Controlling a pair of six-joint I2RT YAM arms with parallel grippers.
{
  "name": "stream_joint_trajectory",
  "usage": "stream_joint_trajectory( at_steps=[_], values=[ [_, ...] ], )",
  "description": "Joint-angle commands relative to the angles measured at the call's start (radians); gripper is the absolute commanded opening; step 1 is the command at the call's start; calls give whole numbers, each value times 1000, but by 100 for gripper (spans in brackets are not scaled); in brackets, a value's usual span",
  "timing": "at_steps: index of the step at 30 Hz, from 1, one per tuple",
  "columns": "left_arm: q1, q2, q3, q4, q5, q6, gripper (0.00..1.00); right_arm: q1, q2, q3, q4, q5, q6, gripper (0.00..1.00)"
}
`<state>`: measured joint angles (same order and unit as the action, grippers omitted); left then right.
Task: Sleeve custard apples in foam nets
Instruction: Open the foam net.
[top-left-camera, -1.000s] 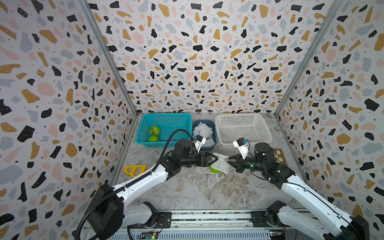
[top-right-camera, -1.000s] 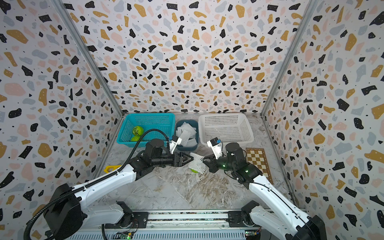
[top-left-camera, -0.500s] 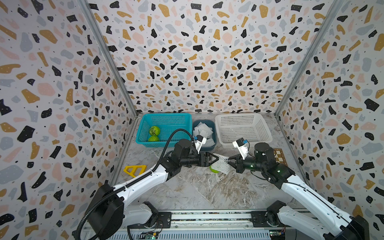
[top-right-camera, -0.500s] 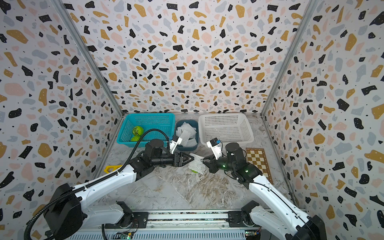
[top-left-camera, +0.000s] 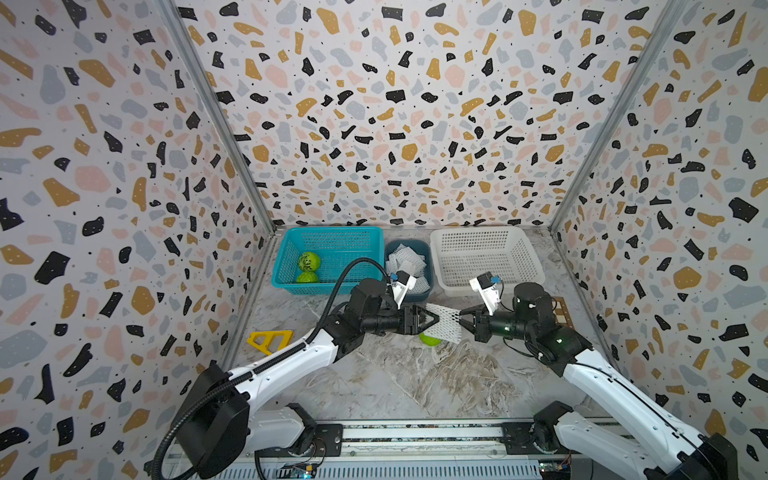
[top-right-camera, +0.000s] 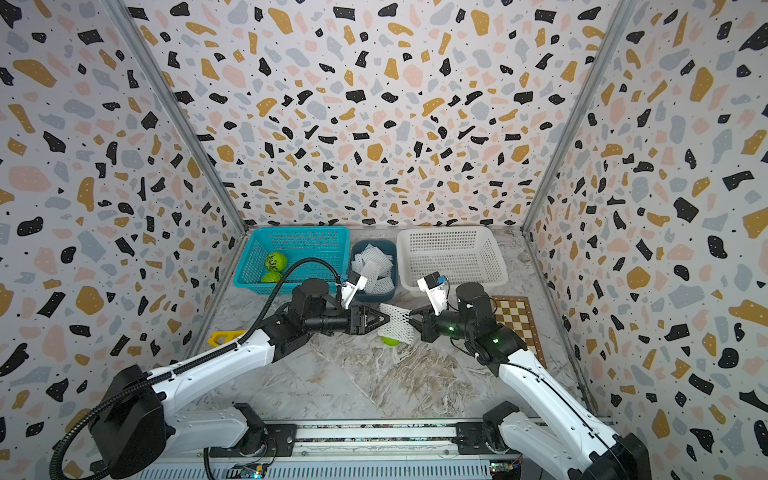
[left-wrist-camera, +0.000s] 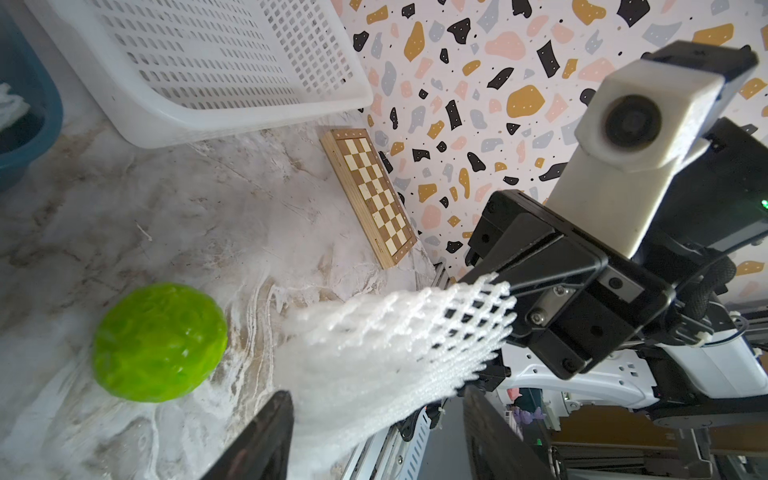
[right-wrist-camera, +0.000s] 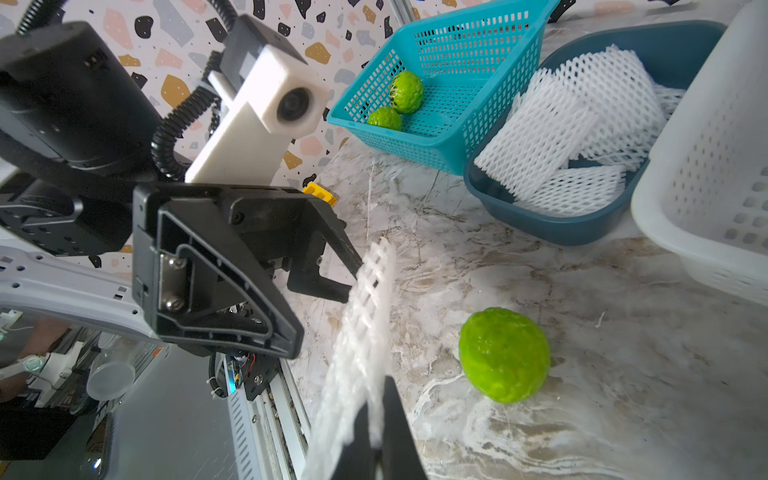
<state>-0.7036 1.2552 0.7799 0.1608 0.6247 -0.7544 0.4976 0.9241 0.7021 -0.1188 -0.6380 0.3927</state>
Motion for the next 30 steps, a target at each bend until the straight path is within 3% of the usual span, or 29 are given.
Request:
stream_joint_trajectory(
  at_steps=[1, 9, 15, 19, 22, 25, 30],
  values=[
    [-5, 0, -9, 54, 23, -3, 53, -15, -6, 19, 19, -17, 16, 3],
    [-5, -25, -24, 68, 17, -7, 29, -44, -5, 10, 17, -14, 28, 3],
    [-5, -43, -51, 113, 23, -28, 22, -67, -11, -4, 23, -21, 45, 3],
    [-6, -45, -65, 146, 31, -41, 21, -67, -11, -9, 39, -43, 59, 3],
    [-7, -43, -69, 132, 8, -33, 36, -67, -13, -9, 50, -65, 68, 3],
    [-6, -47, -74, 121, -29, -25, 56, -67, -17, -10, 57, -92, 72, 3],
    [-6, -51, -64, 112, -57, -12, 69, -67, -24, -22, 63, -112, 81, 3]
  ],
)
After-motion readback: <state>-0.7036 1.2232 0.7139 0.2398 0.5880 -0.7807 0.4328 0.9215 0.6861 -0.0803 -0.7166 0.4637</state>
